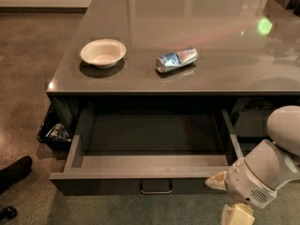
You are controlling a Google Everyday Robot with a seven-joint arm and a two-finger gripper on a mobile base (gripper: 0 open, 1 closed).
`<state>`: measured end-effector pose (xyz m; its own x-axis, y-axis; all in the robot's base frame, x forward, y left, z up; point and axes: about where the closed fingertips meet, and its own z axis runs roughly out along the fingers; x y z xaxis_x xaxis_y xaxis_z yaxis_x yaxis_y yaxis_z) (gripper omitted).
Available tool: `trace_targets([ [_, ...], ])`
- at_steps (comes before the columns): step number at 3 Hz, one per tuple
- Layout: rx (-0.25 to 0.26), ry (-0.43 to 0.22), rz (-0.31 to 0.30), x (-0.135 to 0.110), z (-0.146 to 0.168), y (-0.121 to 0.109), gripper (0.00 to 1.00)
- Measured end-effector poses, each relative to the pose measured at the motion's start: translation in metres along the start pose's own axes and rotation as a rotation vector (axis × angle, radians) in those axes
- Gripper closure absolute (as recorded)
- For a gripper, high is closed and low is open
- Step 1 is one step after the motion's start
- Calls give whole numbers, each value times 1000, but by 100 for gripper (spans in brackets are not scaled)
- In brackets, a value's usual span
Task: Close top drawer
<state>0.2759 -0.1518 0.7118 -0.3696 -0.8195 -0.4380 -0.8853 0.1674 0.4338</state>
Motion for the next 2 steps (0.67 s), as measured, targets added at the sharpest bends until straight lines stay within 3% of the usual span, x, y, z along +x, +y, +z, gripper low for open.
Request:
trace_targets([
  [1,-90,-29,17,12,33,-11,0],
  [2,-147,-46,15,23,58,-31,0],
])
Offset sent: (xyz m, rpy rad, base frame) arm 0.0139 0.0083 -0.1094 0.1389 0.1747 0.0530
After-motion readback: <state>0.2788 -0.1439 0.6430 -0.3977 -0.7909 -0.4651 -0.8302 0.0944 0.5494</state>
